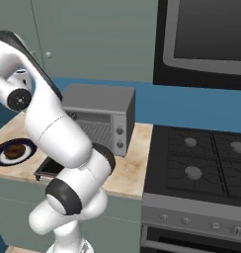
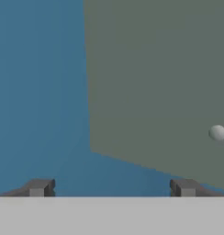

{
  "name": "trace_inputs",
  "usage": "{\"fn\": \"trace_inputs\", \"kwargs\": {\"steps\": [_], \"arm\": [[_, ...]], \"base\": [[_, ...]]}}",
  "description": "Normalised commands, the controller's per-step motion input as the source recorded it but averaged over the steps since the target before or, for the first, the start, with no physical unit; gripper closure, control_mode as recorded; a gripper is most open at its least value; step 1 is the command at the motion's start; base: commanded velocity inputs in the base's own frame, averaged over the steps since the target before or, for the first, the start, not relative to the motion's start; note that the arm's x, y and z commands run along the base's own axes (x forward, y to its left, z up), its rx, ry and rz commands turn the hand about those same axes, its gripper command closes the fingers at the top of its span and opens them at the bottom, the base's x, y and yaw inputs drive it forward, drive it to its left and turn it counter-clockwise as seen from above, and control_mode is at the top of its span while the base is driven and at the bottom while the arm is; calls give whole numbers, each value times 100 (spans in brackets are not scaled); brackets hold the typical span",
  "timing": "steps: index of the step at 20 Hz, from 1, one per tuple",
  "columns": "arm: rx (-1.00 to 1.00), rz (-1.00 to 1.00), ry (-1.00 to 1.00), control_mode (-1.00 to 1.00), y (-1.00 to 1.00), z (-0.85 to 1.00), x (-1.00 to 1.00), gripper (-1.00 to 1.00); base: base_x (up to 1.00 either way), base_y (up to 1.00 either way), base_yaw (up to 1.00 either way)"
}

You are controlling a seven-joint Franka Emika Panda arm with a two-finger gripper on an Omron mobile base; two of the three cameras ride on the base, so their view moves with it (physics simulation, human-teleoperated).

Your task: Pick up the bagel from the plate, place it on the toaster oven rack, close the door, and set the timer.

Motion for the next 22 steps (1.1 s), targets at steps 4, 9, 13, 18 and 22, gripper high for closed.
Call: {"fn": "trace_inputs", "kwargs": {"steps": [4,9,13,18,22], "arm": [[-1,0,-64,-100,28,74,-34,-100],[0,0,-87,-100,24,30,-7,-100],[-2,4,-100,-100,18,6,-1,-100],[-37,0,-100,-100,11,-6,-3,-100],[-82,0,-100,-100,34,-22,-15,-100]], "base": [[0,0,0],[0,0,0],[0,0,0],[0,0,0],[0,0,0]]}}
